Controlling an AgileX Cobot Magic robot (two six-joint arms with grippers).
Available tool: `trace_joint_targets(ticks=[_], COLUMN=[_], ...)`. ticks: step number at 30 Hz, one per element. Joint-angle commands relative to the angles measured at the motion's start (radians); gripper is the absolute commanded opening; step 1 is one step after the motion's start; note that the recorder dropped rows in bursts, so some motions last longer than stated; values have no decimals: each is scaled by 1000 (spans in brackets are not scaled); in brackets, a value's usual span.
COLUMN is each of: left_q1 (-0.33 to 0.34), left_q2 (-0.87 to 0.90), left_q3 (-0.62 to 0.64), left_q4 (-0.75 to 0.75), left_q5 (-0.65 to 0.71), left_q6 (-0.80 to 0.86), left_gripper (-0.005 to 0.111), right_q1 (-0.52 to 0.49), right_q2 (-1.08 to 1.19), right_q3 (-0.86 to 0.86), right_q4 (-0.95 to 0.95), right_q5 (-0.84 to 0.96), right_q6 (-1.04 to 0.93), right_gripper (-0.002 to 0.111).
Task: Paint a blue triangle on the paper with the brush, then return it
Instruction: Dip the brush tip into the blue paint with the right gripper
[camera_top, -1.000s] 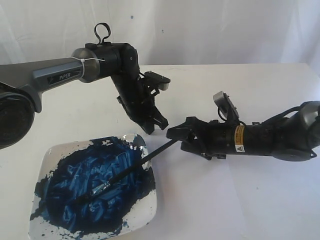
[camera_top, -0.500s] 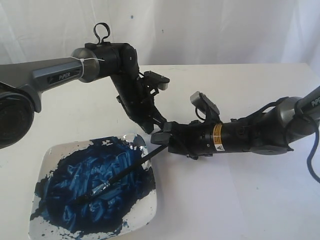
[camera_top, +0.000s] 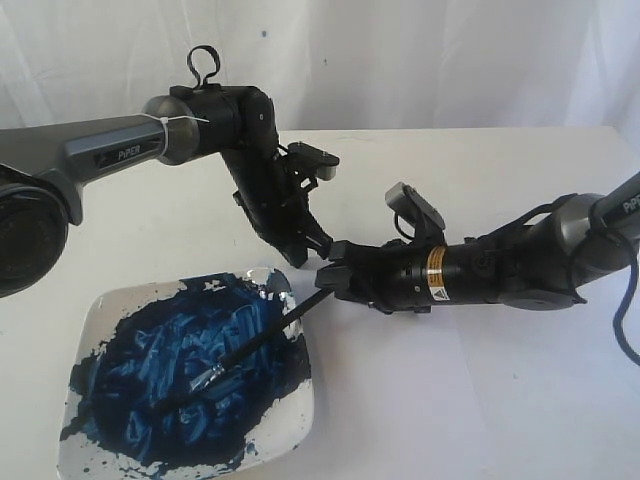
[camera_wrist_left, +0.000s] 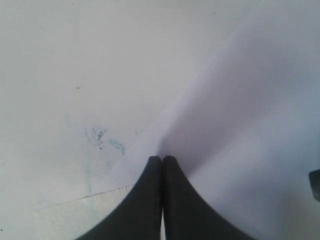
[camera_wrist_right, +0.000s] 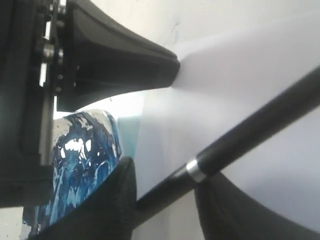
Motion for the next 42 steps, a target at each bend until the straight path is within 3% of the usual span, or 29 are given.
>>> trace_joint_targets(ticks=[1,23,42], left_q1=[-1,-1,-1], left_q2=[8,8,8], left_q3=[-2,-2,-2], left_q4=[-7,-9,-9], left_q5=[8,8,10], left_q6=[3,3,3], left_gripper=[0,0,0], right_q1=[1,1,1], right_q2=[-2,-2,-4], right_q3=[-6,-6,43], right_q4=[27,31,-36], right_q5=[7,-7,-156], right_q6=[-3,-3,-28], right_gripper=[33,0,0])
